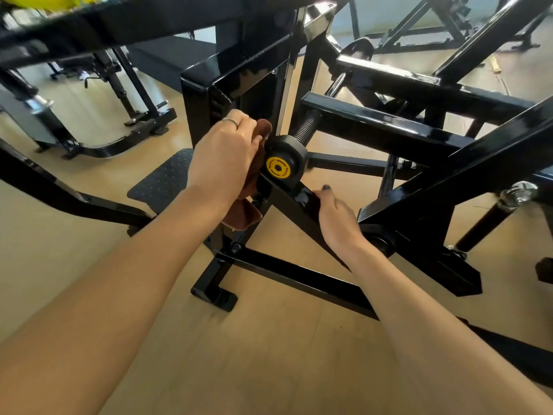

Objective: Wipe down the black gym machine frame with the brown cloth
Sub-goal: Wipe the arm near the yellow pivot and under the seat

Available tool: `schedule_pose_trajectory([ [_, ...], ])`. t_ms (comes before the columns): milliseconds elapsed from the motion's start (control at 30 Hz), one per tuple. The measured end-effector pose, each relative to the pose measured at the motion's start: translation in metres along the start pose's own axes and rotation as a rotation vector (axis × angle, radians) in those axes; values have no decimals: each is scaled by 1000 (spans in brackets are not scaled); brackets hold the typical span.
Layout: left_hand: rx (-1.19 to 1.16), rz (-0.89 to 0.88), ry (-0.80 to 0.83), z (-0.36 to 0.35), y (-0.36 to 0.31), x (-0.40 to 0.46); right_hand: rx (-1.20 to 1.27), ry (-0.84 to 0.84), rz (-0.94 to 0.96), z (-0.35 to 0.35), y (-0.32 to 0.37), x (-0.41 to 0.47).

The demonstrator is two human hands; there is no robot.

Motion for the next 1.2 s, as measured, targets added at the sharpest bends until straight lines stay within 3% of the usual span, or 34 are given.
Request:
schedule_pose_trajectory([
  [367,-115,41,-162,-7,-5,-59,22,28,4,-1,0,0],
  [433,-146,19,-39,-32,-12,-90,63,-22,86,5,0,-10],
  [500,-237,15,159,-71,-16,-120,34,-191,235,15,-10,-37],
  [567,-280,63,325,-107,-20,-140,-86,-414,418,23,-34,-69],
  [667,-412,118,534,-152,-48,-159,-310,-497,526,22,-86,-90],
  [733,-447,103,643,-171,-79,-163,-385,-498,443,25,-116,-89],
  [900,-530,178,582,-215,-138,-153,-188,-688,1,75,-188,-75],
  [933,-590,298,572,-222,-147,-151,-142,-689,-55,84,-199,-71],
  [1000,-615,382,527,-243,-164,-150,-74,-604,-91,91,-216,-61],
  [1100,-685,262,599,-269,-214,-173,12,-556,-70,86,-233,-49],
  [1200,-729,224,559,-287,-245,-200,-85,-617,-3,77,-242,-41],
])
Point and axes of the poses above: each hand's wrist, its own x-axis towards the middle knuckle, its own z-axis out of the back of the hand, y = z × x, the point moved 5 cm from there along x, towards the middle knuckle, and after that the axes turned 7 degrees about -z, right-handed, at the moved point
